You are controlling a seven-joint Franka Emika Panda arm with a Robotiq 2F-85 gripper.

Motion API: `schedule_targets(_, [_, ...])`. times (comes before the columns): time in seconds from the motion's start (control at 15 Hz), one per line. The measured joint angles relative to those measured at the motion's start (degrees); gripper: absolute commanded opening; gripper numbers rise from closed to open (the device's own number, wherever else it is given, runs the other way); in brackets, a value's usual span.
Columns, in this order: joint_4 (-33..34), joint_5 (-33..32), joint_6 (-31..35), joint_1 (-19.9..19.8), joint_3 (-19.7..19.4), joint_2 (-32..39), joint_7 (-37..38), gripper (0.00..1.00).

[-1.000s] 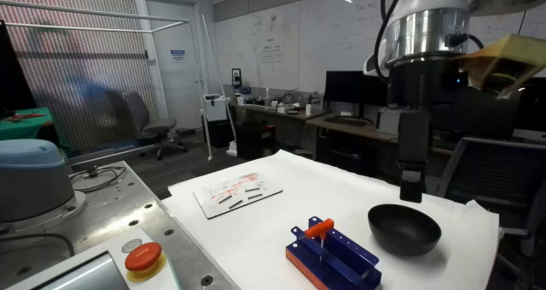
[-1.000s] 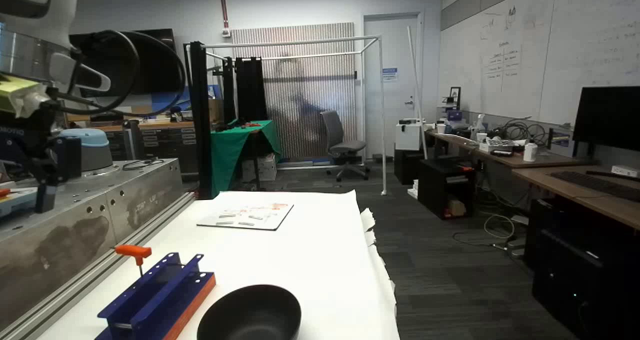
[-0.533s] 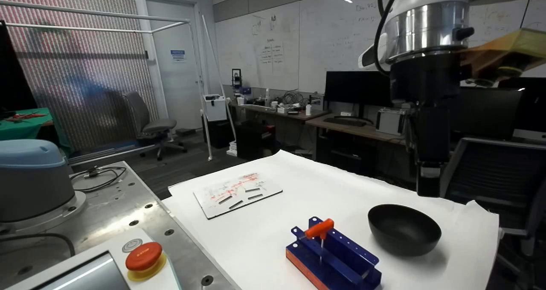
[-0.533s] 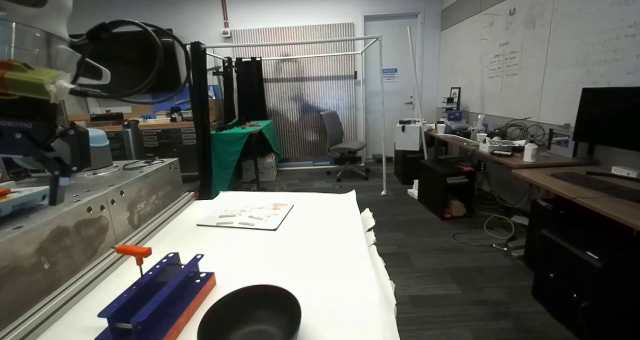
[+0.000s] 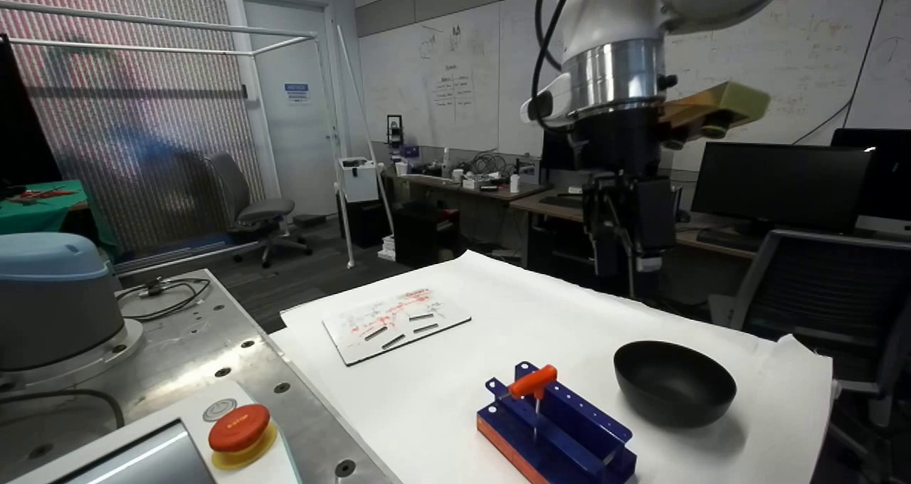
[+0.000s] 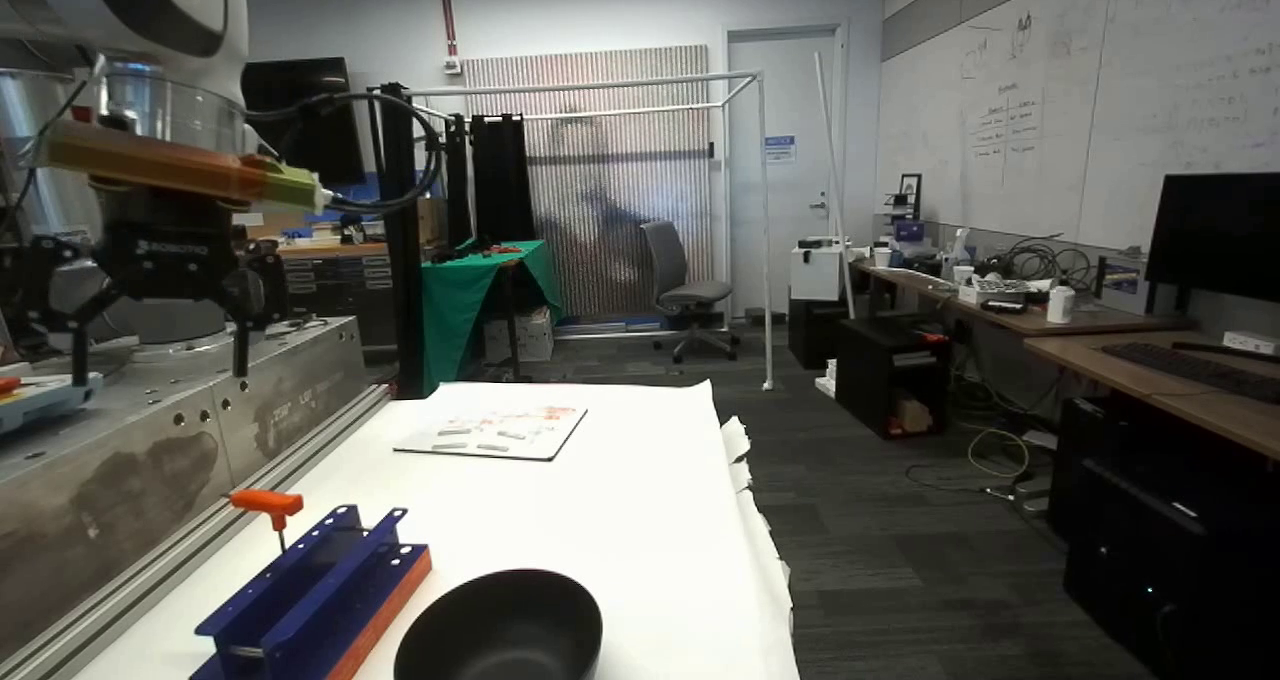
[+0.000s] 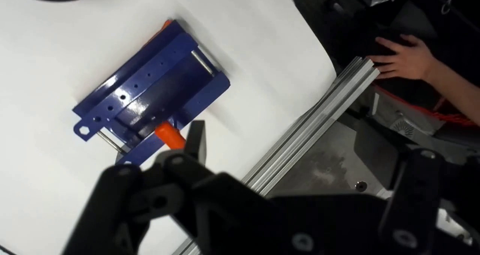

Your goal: Take the wrench out of the toolbox and place it in the black bowl

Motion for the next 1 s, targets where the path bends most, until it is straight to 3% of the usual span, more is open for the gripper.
schedule_targets(0.53, [5.17, -1.07, 6.85, -0.92, 3.59, 16.50, -21.95, 1.00])
schedule_targets(1.0, [11.09, -9.06, 6.82, -0.89, 6.66, 24.75, -36.77, 1.00])
